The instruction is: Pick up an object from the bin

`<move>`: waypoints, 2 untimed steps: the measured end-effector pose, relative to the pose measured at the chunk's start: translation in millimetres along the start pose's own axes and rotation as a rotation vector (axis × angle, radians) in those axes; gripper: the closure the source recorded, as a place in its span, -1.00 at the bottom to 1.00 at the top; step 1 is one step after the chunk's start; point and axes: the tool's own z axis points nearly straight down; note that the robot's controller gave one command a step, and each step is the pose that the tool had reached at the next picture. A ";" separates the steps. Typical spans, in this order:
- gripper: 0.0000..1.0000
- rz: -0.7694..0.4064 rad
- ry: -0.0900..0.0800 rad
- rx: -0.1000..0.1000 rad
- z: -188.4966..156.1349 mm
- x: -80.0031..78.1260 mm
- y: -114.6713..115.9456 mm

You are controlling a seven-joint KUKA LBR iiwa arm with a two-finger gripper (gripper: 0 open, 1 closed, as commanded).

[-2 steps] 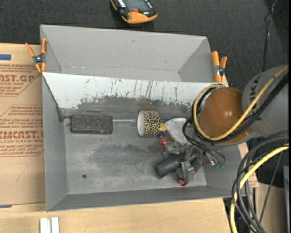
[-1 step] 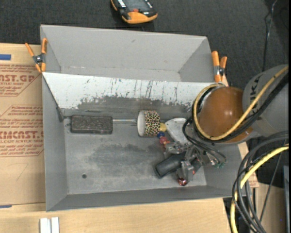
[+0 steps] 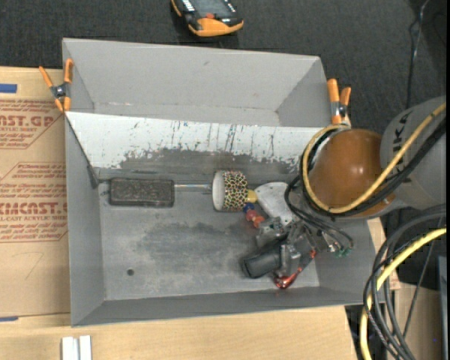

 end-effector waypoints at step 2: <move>1.00 0.001 0.009 -0.004 -32.8 2.3 1.7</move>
Offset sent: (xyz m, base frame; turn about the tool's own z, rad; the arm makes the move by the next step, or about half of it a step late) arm -0.0009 0.0004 0.0623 0.0003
